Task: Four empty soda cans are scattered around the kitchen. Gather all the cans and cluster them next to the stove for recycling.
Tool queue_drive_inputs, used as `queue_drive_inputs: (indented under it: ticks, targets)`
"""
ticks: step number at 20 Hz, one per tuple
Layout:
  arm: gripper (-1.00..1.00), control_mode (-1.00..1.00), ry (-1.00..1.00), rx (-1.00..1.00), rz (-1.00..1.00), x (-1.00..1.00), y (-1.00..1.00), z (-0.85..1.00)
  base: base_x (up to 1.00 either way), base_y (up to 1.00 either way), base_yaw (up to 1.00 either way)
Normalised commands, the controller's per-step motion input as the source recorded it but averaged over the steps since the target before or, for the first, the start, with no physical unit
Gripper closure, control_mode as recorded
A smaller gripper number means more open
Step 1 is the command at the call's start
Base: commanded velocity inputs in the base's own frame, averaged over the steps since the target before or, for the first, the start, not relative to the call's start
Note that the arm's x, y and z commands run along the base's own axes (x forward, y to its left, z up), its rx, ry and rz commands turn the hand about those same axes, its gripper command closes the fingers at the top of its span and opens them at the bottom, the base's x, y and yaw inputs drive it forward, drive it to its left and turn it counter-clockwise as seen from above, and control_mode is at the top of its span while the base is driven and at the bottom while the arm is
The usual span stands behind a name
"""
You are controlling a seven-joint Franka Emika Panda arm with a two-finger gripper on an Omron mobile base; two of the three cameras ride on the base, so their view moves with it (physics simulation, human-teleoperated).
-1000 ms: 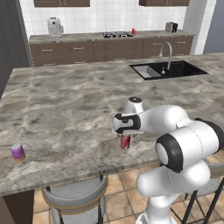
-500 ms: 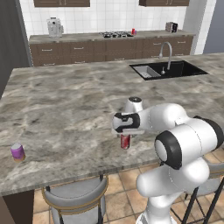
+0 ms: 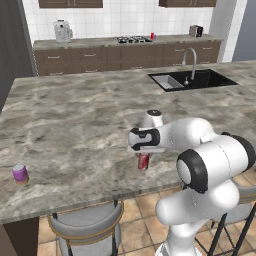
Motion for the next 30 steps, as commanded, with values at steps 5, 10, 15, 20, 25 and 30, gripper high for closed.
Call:
queue_drive_inputs:
  ticks: [5,10,15,20,25,30]
  targets:
    - [1.0,-1.0,0.0,0.0,0.01,-0.13,-0.23,0.45,0.0,0.0,0.0]
    - [1.0,-1.0,0.0,0.0,0.04,-0.74,-0.16,0.97,0.0,0.0,0.0]
    - [1.0,-1.0,0.0,0.0,0.0,-0.99,-0.02,0.72,0.0,0.0,0.0]
    - [1.0,-1.0,-0.01,0.0,0.0,-1.0,0.0,0.31,0.0,0.0,0.0]
    - [1.0,-1.0,-0.02,-0.01,0.01,-0.95,-0.13,0.37,0.0,0.0,0.0]
    - [1.0,-1.0,-0.07,-0.01,0.01,-0.82,-0.24,0.38,0.0,0.0,0.0]
